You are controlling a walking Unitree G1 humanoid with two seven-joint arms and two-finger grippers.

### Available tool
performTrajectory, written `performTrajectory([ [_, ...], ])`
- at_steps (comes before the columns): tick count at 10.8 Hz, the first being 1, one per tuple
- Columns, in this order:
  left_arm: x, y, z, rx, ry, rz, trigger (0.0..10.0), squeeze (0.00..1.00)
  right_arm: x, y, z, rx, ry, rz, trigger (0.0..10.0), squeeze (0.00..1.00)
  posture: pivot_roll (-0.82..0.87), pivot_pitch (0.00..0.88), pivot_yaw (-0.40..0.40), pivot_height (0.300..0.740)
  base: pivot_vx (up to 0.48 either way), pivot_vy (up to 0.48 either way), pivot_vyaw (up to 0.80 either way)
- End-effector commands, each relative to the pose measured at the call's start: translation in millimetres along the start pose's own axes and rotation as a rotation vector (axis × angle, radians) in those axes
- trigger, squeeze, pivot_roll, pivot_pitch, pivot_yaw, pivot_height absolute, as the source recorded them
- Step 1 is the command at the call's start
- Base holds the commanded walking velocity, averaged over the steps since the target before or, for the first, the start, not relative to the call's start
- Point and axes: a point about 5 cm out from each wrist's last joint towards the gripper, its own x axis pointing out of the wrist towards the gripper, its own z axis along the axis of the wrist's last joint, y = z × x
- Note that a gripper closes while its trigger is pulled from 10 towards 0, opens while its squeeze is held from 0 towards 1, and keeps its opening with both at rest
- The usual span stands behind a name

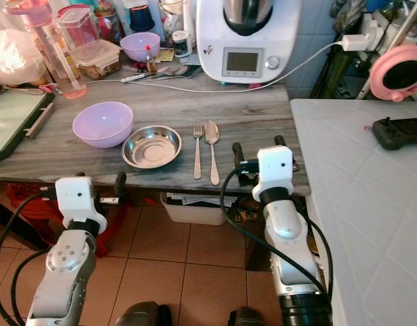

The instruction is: Setting the table

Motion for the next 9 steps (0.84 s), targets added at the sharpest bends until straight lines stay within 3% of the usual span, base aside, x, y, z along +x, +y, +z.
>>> performTrajectory([
  [1, -0.1, 3.2, 4, 0.013, -0.018, 0.019, 10.0, 0.00, 0.9, -3.1, 8, -0.004, -0.029, -0.022, 10.0, 0.00, 0.03, 0.022, 0.044, 0.740, 0.000, 0.000, 0.00],
  [5, 2.1, 0.5, 3, 0.012, -0.019, 0.015, 10.0, 0.00, 1.0, -15.8, 14, -0.033, -0.035, -0.061, 10.0, 0.00, 0.01, 0.033, 0.045, 0.740, 0.000, 0.000, 0.00],
  [9, 5.5, 0.0, 7, 0.006, -0.033, 0.010, 10.0, 0.00, 0.3, -11.8, 16, -0.011, -0.030, -0.055, 10.0, 0.00, 0.00, 0.040, 0.052, 0.740, 0.000, 0.000, 0.00],
])
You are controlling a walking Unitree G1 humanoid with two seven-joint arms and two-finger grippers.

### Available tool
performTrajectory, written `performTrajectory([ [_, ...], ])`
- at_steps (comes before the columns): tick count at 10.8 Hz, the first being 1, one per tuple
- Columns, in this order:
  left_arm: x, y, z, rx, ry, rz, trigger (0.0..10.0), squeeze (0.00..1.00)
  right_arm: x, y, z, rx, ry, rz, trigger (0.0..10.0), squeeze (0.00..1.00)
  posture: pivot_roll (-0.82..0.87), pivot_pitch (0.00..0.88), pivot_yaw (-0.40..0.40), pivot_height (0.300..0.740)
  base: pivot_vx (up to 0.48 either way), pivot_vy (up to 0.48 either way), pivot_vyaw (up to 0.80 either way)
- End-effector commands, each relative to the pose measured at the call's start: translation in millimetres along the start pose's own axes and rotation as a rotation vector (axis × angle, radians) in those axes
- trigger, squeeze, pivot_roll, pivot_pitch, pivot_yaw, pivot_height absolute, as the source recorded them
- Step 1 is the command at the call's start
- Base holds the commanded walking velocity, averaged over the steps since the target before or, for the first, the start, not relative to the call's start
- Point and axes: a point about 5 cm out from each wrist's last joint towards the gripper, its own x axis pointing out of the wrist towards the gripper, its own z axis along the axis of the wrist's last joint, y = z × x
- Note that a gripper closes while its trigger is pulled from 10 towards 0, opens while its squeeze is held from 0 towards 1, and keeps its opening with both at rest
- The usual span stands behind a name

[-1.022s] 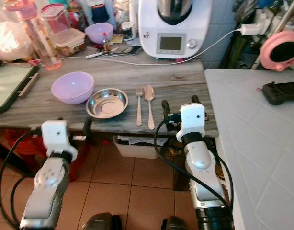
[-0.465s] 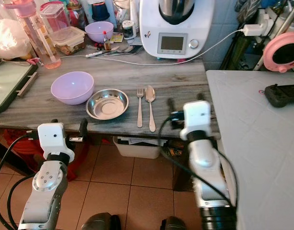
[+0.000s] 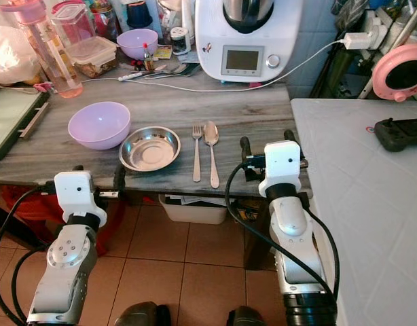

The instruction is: Setting the table

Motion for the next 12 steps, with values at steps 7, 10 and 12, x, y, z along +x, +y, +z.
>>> performTrajectory([
  [7, 3.9, 5.2, 1.3, 0.019, 0.000, -0.006, 10.0, 0.00, -0.3, -0.1, 1.9, 0.040, 0.011, -0.038, 10.0, 0.00, 0.01, 0.039, 0.072, 0.740, 0.000, 0.000, 0.00],
  [10, 3.1, 5.9, 1.0, 0.021, 0.004, -0.005, 10.0, 0.00, -1.1, -1.4, 0.5, 0.028, 0.018, -0.052, 10.0, 0.00, 0.01, 0.044, 0.070, 0.740, -0.099, 0.000, 0.00],
  [12, 2.6, 5.9, 0.5, 0.021, 0.006, -0.003, 10.0, 0.00, -1.6, -1.8, -0.8, 0.027, 0.023, -0.049, 10.0, 0.00, 0.01, 0.047, 0.067, 0.740, -0.304, 0.000, 0.00],
])
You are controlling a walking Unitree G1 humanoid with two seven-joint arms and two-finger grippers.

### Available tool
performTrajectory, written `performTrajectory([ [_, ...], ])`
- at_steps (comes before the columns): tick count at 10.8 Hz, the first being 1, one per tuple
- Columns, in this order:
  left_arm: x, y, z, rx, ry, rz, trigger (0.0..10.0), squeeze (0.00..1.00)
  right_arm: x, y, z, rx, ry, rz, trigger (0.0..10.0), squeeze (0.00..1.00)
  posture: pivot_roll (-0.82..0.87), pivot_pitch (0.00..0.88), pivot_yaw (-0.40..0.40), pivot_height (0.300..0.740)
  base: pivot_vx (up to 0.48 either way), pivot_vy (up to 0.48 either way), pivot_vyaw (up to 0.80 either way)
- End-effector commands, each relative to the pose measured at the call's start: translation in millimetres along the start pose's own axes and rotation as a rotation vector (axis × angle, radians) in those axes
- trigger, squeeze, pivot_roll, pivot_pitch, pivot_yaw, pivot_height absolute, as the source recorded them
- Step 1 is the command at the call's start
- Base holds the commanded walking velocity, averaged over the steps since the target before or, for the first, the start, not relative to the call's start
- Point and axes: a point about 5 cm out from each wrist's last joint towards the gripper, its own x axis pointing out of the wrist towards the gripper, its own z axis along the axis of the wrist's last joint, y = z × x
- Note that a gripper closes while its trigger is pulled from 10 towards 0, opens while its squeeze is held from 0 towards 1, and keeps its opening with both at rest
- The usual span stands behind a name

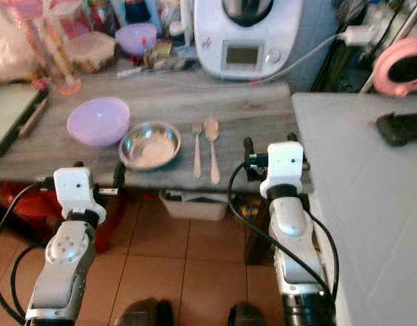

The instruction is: Setting the table

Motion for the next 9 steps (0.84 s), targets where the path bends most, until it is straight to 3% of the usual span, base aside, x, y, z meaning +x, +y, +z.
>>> performTrajectory([
  [1, -2.1, 3.9, -3.0, 0.013, 0.016, 0.012, 10.0, 0.00, -0.6, -0.6, 2.4, 0.004, -0.004, -0.007, 10.0, 0.00, 0.01, 0.047, 0.066, 0.740, -0.296, 0.000, 0.00],
  [9, -1.9, 0.1, -5.3, 0.014, 0.023, 0.001, 10.0, 0.00, 1.5, -3.6, 2.2, 0.003, 0.004, -0.007, 10.0, 0.00, 0.00, 0.050, 0.057, 0.740, -0.278, 0.000, 0.00],
])
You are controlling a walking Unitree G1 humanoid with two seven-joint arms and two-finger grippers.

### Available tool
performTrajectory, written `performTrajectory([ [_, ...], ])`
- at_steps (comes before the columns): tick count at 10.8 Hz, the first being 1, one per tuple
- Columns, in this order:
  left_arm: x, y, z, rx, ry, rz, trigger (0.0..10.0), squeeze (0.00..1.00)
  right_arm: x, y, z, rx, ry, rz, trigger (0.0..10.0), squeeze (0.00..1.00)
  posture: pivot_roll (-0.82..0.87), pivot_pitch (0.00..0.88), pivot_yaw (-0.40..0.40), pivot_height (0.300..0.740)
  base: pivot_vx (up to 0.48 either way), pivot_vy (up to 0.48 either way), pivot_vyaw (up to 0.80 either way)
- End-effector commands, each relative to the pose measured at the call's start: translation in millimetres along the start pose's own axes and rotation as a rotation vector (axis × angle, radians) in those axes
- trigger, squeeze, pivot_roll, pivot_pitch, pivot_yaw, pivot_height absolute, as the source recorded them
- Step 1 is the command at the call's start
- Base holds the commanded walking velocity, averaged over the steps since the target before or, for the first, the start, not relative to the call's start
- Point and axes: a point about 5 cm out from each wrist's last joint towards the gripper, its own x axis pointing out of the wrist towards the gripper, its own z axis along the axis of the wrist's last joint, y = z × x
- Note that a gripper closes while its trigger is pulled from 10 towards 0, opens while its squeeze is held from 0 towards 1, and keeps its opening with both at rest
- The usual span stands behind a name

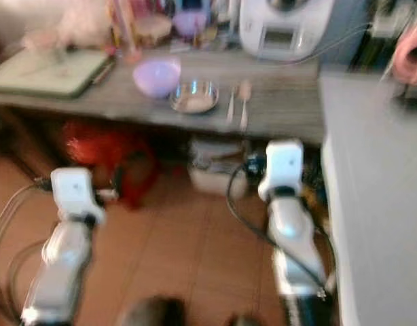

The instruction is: Setting the table

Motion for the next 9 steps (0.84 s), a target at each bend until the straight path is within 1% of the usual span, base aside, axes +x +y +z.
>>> performTrajectory([
  [1, 0.6, 5.3, 2.0, 0.019, -0.009, 0.014, 10.0, 0.00, 2.4, -0.1, 5.5, 0.012, -0.019, -0.004, 10.0, 0.00, 0.00, 0.049, 0.056, 0.740, -0.244, 0.000, 0.00],
  [3, 0.2, 3.4, 4.0, -0.002, -0.024, -0.005, 10.0, 0.00, 3.3, 1.2, 6.4, 0.017, -0.021, 0.001, 10.0, 0.00, 0.00, 0.048, 0.056, 0.740, 0.000, 0.000, 0.00],
  [4, -0.2, 0.6, 4.9, -0.032, -0.024, -0.037, 10.0, 0.00, 3.4, 1.5, 6.4, 0.021, -0.020, 0.001, 10.0, 0.00, 0.00, 0.047, 0.056, 0.740, 0.000, 0.000, 0.00],
  [5, -0.8, -2.6, 5.8, -0.042, -0.023, -0.060, 10.0, 0.00, 3.2, 1.2, 6.0, 0.025, -0.017, 0.001, 10.0, 0.00, 0.00, 0.048, 0.057, 0.740, 0.000, 0.000, 0.00],
  [6, -1.1, -3.6, 6.1, -0.041, -0.024, -0.063, 10.0, 0.00, 3.2, 0.7, 5.7, 0.026, -0.014, 0.000, 10.0, 0.00, 0.00, 0.049, 0.058, 0.740, 0.000, 0.000, -0.41],
  [9, -1.5, -3.8, 6.3, -0.046, -0.026, -0.071, 10.0, 0.00, 3.0, 1.2, 5.9, 0.025, -0.013, 0.005, 10.0, 0.00, 0.00, 0.055, 0.056, 0.740, 0.000, 0.000, -0.78],
])
